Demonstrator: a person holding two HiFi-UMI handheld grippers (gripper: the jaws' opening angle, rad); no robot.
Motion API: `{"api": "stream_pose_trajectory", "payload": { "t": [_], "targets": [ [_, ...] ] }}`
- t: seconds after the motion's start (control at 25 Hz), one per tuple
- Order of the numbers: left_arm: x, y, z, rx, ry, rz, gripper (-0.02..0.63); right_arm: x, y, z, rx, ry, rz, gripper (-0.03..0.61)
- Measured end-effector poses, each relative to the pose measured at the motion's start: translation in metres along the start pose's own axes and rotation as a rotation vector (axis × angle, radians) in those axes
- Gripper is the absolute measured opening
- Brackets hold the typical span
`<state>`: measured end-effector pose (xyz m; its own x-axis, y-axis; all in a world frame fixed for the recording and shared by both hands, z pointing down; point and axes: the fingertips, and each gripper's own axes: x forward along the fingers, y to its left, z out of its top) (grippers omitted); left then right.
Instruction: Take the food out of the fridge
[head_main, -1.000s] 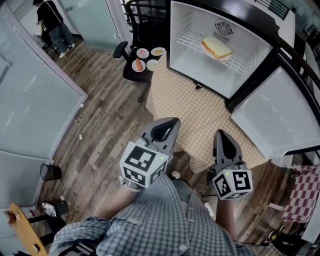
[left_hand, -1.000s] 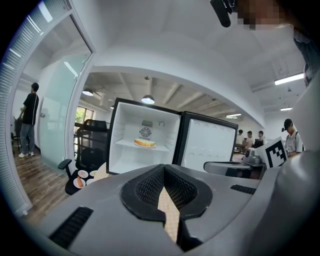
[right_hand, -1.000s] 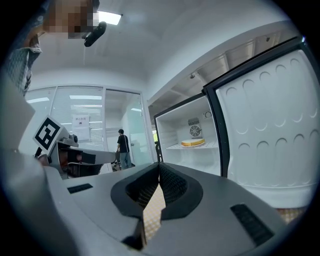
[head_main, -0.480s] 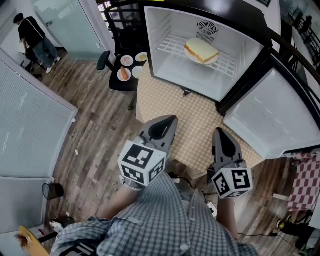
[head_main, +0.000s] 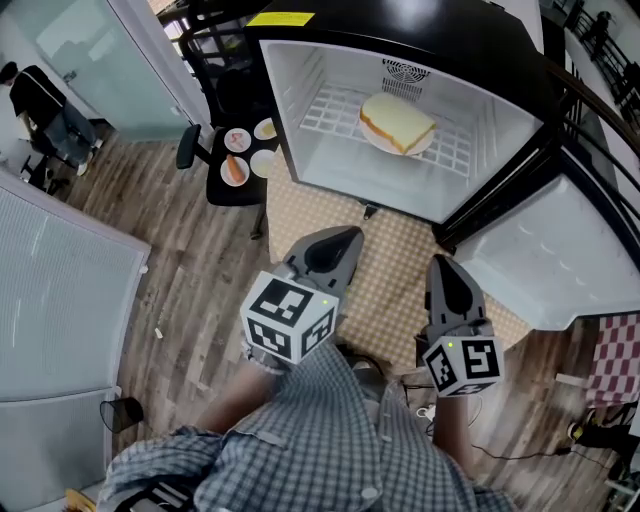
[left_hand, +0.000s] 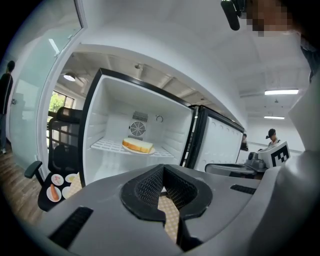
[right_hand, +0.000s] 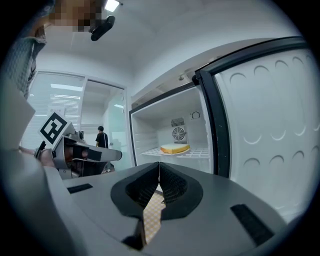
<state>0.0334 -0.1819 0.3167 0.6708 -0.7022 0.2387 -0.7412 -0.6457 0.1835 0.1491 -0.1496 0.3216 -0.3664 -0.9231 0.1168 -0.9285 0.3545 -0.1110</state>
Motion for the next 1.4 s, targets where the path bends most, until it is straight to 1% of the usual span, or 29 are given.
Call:
{"api": "stream_pose_trajectory", "payload": {
  "t": [0.2,0.28,0.44,0.68,0.76,0.92,1.12,1.24,1.4],
  "targets": [
    [0.023,0.018,0.003,0.005,0.033,-0.08,0.006,0.021,-0.003,-0.001,0.015,0.008,-0.054,0.011],
    [0.033,0.027,0.005,-0.026,0.038,-0.109,0.006,0.027,-0.002,-0.001,0.019,0.01,-0.073,0.011],
    [0.057,0.043,0.009,-0.151,0.038,-0.188,0.006,0.036,-0.004,-0.003,0.025,0.012,-0.127,0.011],
    [0.091,0.064,0.011,-0.381,0.041,-0.262,0.006,0.045,-0.006,-0.01,0.041,0.032,-0.195,0.011],
    [0.1,0.069,0.012,-0.417,0.043,-0.269,0.006,0.048,-0.003,-0.011,0.034,0.038,-0.21,0.011],
    [0.118,0.074,0.01,-0.45,0.065,-0.273,0.006,0.051,-0.001,-0.012,0.024,0.053,-0.241,0.011],
    [0.14,0.081,0.005,-0.562,0.085,-0.298,0.009,0.05,-0.001,-0.018,0.028,0.071,-0.281,0.011],
    [0.149,0.084,0.004,-0.625,0.087,-0.316,0.054,0.049,-0.001,-0.02,0.033,0.081,-0.301,0.011],
    [0.159,0.089,0.003,-0.707,0.08,-0.321,0.082,0.049,-0.003,-0.021,0.036,0.088,-0.314,0.011]
  ]
}}
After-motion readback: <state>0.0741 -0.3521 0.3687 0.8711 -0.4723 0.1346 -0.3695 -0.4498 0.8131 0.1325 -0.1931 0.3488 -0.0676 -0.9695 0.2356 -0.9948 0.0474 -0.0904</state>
